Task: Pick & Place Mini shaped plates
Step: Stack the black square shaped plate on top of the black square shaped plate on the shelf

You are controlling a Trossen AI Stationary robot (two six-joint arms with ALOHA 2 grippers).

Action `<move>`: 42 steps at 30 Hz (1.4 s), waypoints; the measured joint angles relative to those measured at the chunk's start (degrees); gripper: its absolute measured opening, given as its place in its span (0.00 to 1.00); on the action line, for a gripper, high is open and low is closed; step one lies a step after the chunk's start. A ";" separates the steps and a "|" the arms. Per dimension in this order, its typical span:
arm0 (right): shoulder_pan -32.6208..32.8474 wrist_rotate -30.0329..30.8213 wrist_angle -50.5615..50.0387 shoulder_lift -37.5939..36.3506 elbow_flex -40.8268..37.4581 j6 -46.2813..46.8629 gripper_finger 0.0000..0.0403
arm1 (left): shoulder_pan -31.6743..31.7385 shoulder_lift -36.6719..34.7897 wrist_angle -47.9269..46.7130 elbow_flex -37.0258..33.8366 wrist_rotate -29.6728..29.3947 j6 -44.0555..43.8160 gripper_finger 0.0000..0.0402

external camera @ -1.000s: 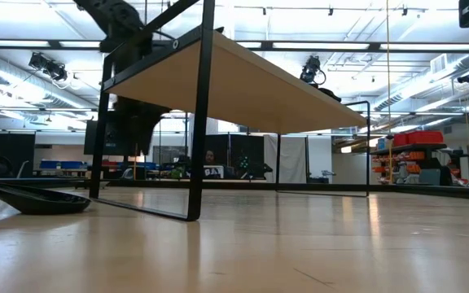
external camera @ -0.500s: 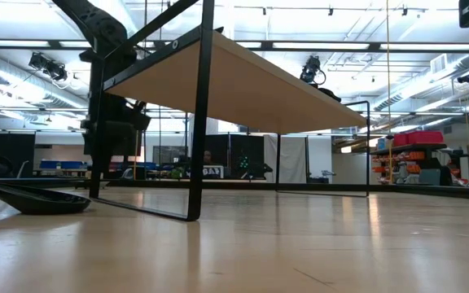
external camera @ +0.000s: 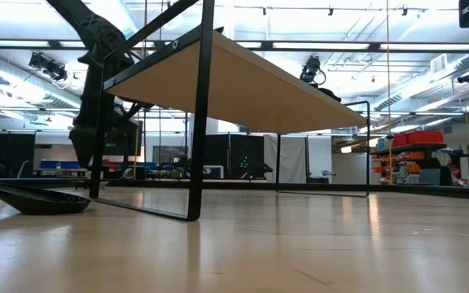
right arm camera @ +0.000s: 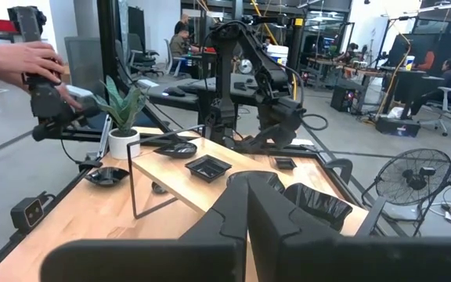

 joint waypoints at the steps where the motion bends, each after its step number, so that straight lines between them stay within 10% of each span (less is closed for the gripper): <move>1: 0.00 0.00 0.00 -0.01 -0.01 0.01 0.03 | 0.35 0.00 0.00 0.00 0.00 0.85 0.49; 42: 0.01 0.00 0.00 -0.01 -0.01 0.02 0.03 | 3.62 0.24 17.09 -12.24 -1.70 17.12 0.41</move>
